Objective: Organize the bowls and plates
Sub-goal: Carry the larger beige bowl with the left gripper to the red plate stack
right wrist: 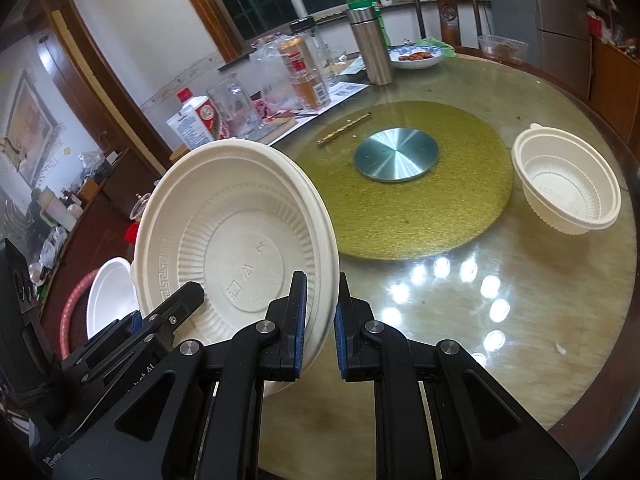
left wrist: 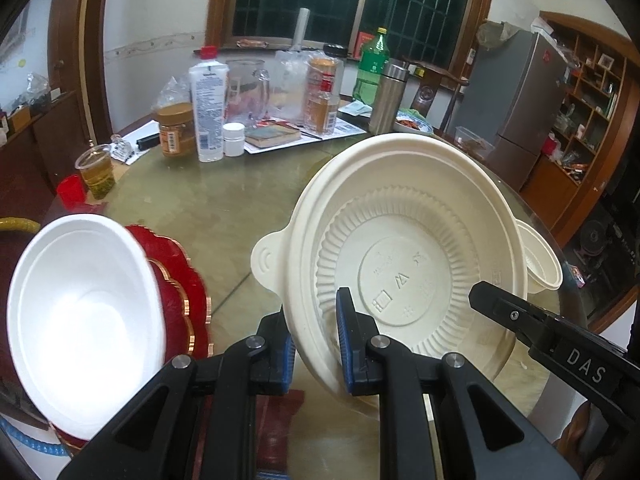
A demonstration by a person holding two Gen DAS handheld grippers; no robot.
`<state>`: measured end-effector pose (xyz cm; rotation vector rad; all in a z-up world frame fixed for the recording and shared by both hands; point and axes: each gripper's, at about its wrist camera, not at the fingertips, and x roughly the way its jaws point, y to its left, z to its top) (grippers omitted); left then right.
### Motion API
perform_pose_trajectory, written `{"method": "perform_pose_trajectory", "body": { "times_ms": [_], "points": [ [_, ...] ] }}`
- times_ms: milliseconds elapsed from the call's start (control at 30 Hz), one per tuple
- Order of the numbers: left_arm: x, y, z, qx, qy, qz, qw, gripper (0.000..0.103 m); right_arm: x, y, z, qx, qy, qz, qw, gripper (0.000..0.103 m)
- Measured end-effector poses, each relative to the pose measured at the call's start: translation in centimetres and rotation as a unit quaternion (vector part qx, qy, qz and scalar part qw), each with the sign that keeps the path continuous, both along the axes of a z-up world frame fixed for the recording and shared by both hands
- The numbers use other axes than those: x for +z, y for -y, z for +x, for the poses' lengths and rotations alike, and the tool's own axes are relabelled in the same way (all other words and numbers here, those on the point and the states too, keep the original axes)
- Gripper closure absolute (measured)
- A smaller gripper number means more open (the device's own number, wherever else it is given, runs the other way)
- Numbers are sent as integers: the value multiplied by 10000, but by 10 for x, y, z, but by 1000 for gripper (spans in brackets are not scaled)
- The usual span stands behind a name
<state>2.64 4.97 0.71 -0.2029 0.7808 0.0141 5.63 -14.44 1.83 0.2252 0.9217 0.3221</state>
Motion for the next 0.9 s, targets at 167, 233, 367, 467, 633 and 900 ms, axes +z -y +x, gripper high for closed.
{"method": "perform_pose_trajectory", "body": {
  "times_ms": [167,233,367,467,633,900],
  "points": [
    [7,-16,-8,157,62,17,9999,86,6,-18,-2,197,78,15,9998,91],
    [10,-21,-11,206,99,30,9997,86,9,-26,-3,277,125,44,9995,91],
    [17,-33,-18,324,190,57,9993,86,14,-39,-3,421,187,85,9989,91],
    [21,-41,-22,426,243,65,9988,86,19,-49,-4,527,245,99,9983,91],
    [22,-54,-28,605,274,63,9978,86,24,-64,-6,685,298,111,9971,91],
    [22,-86,-42,1023,250,62,9944,86,24,-98,-6,1093,255,157,9936,91]
  ]
}}
